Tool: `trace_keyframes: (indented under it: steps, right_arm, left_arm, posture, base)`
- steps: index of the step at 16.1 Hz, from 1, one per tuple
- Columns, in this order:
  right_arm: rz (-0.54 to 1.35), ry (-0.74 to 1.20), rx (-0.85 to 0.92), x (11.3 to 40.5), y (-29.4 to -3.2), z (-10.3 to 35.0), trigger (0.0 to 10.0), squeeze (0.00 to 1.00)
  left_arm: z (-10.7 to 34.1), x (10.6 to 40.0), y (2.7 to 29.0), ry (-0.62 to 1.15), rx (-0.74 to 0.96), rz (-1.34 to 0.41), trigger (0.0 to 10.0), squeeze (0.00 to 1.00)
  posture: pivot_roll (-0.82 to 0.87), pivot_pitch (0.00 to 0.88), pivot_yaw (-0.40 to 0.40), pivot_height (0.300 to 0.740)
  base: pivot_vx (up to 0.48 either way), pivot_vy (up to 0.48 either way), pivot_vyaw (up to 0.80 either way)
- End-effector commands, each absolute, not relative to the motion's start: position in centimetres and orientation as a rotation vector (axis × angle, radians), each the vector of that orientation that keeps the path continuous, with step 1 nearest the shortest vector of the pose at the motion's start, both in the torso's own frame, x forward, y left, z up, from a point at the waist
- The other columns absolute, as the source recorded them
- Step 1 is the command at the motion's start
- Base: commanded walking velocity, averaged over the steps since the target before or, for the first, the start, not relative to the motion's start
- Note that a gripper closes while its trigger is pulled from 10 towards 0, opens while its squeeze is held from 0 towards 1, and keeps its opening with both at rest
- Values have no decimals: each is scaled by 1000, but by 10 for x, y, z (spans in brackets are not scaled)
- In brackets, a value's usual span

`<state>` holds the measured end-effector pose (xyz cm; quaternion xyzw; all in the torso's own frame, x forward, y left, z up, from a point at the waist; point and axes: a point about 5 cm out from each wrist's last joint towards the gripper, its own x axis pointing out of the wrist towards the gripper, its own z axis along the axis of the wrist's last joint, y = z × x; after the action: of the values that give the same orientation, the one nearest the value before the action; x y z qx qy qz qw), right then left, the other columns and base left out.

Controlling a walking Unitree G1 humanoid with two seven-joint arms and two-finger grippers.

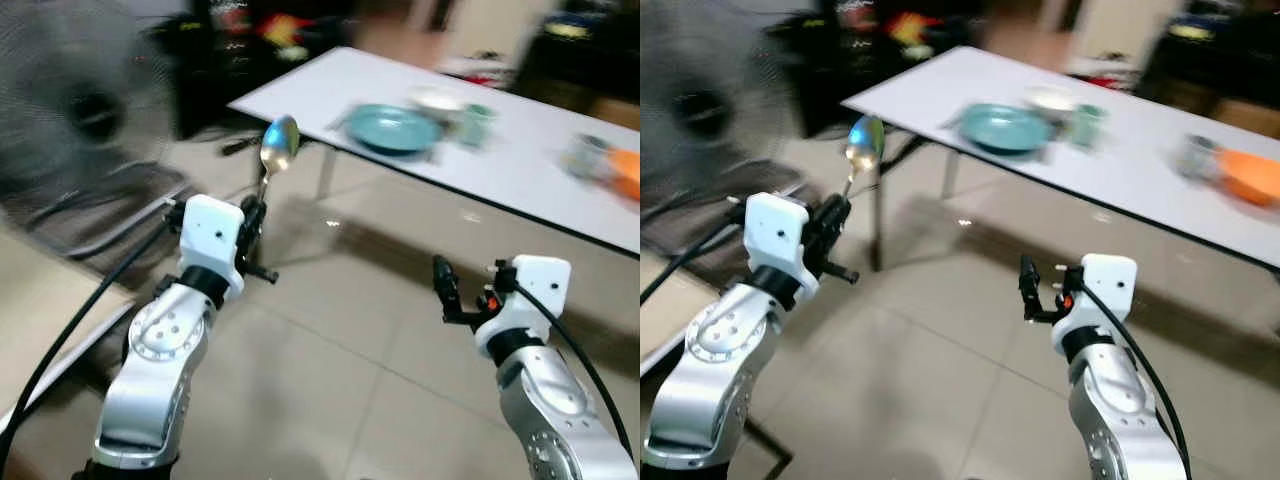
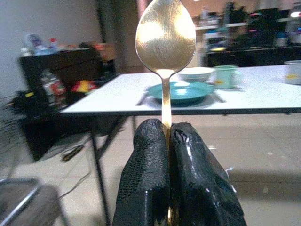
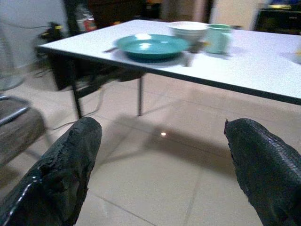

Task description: Setting the table

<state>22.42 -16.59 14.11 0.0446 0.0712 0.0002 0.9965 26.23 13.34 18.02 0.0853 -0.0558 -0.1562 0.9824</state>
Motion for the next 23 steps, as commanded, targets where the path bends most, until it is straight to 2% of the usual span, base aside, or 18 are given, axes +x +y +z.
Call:
trace_keyframes:
  steps: [1, 5, 16, 20, 23]
  right_arm:
    - [-30, 133, 66, 226, -173, 143, 10000, 0]
    - [-25, 132, 69, 226, -171, 143, 10000, 0]
    - [-19, 155, 24, 226, -173, 137, 10000, 0]
    - [-33, 163, 42, 225, -175, 138, 10000, 0]
    - [-37, 160, 50, 228, -176, 138, 10000, 0]
  left_arm:
    - [181, 262, 127, -125, 170, -335, 10000, 0]
    - [179, 265, 130, -117, 171, -309, 10000, 0]
    - [177, 266, 120, -125, 194, -327, 10000, 0]
    - [173, 267, 122, -100, 188, -340, 10000, 0]
    - [174, 268, 119, -109, 173, -354, 10000, 0]
  posture:
    - [38, 0, -79, 740]
    - [27, 0, -65, 740]
    - [27, 0, -61, 740]
    - [19, 0, -62, 740]
    - [25, 0, -64, 740]
  base:
    - [0, 0, -800]
    - [0, -179, -739]
    - [0, -431, 0]
    - [0, 0, 0]
    - [85, 0, -635]
